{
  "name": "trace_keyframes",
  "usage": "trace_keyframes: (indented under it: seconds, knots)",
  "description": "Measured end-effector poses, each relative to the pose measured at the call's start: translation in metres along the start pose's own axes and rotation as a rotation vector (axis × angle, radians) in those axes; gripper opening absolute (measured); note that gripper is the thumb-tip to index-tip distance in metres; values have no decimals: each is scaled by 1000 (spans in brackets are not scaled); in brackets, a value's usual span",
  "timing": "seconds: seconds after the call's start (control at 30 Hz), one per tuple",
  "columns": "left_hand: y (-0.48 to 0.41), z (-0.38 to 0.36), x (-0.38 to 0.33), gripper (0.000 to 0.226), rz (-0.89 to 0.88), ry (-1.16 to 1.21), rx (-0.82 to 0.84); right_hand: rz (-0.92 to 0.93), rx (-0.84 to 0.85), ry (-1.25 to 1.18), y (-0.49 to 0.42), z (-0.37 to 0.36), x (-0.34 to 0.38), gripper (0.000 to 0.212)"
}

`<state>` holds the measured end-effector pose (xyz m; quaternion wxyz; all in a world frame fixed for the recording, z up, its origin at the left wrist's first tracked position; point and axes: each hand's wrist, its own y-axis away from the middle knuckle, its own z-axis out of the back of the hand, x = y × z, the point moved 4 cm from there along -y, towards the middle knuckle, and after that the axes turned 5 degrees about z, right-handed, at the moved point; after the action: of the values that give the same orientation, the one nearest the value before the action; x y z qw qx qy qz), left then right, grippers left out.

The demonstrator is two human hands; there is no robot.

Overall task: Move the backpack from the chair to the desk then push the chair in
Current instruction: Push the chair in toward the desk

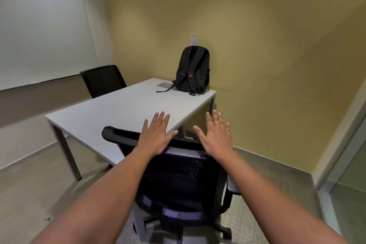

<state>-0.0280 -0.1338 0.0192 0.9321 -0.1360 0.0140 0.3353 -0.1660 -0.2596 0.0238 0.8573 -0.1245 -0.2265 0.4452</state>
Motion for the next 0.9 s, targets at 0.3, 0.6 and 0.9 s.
trace_keyframes:
  seconds: [0.3, 0.6, 0.9]
  knots:
    - [28, 12, 50, 67, -115, -7, -38, -23, -82, 101, 34, -21, 76, 71]
    - [28, 4, 82, 71, -192, 6, -80, -123, -83, 160, 48, -45, 106, 69]
    - [25, -7, 81, 81, -186, 32, -169, -133, -146, 279, 47, -51, 103, 65]
